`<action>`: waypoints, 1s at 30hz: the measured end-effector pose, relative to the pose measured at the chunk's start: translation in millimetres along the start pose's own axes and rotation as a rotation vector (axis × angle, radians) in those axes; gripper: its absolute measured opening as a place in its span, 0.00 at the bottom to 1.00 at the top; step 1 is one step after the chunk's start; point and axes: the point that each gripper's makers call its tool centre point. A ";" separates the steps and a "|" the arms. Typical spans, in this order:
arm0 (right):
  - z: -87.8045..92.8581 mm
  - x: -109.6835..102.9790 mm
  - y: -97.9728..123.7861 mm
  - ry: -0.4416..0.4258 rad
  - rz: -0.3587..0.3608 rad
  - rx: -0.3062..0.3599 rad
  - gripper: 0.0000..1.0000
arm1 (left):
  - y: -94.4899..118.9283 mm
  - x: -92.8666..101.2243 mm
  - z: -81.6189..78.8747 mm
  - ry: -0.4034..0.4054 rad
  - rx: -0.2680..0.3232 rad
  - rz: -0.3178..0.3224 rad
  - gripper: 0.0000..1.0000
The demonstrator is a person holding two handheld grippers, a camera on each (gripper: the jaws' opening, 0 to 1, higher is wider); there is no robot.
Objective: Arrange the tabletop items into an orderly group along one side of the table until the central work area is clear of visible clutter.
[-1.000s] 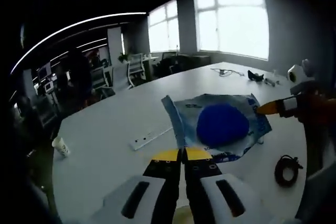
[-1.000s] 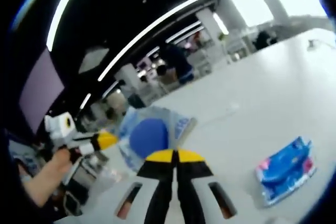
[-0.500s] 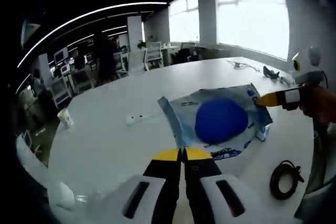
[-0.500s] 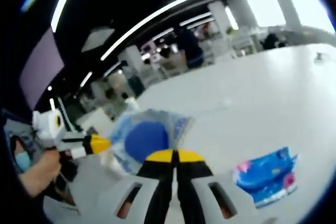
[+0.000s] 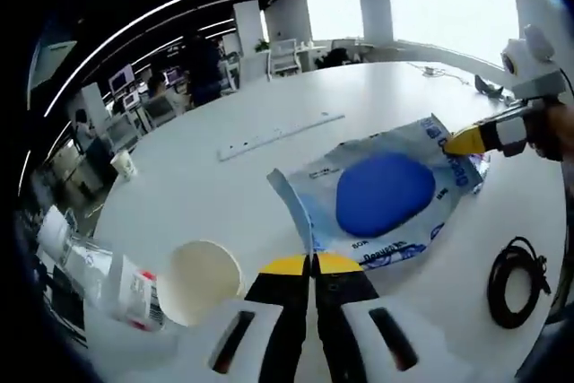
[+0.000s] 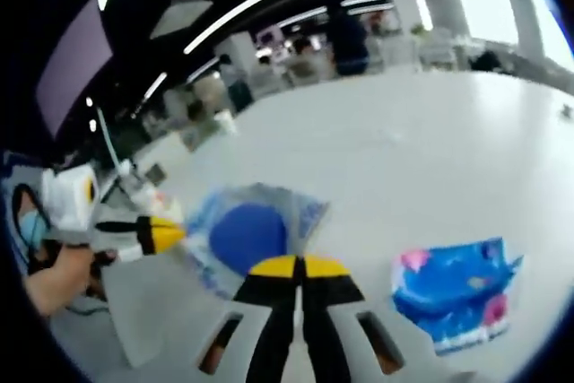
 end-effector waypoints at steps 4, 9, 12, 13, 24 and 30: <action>10.6 3.2 -7.8 0.024 0.000 -0.037 0.00 | -7.3 2.4 14.4 -0.003 -0.036 -0.014 0.00; 16.2 10.3 -14.9 0.035 0.002 -0.067 0.00 | -8.5 0.7 17.5 0.016 -0.046 -0.033 0.00; 18.5 14.7 -18.7 0.031 -0.002 -0.080 0.00 | -11.1 -1.3 18.8 0.026 -0.045 -0.041 0.00; 18.3 14.8 -19.3 0.030 -0.003 -0.081 0.00 | -12.2 -2.1 20.2 0.039 -0.047 -0.042 0.00; 19.4 10.0 -28.1 0.050 -0.026 -0.101 0.00 | -12.6 -11.0 30.6 0.097 -0.057 -0.072 0.00; 27.9 17.7 -30.5 0.024 -0.023 -0.107 0.00 | -22.5 -15.6 37.8 0.140 -0.065 -0.085 0.00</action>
Point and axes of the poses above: the point that each gripper's makers call its tool centre point, and the gripper's own axes: y roughly backward along the fingers, x roughly to its right, z roughly out of its underside, and after that the axes turned 7 degrees about -z, right-handed
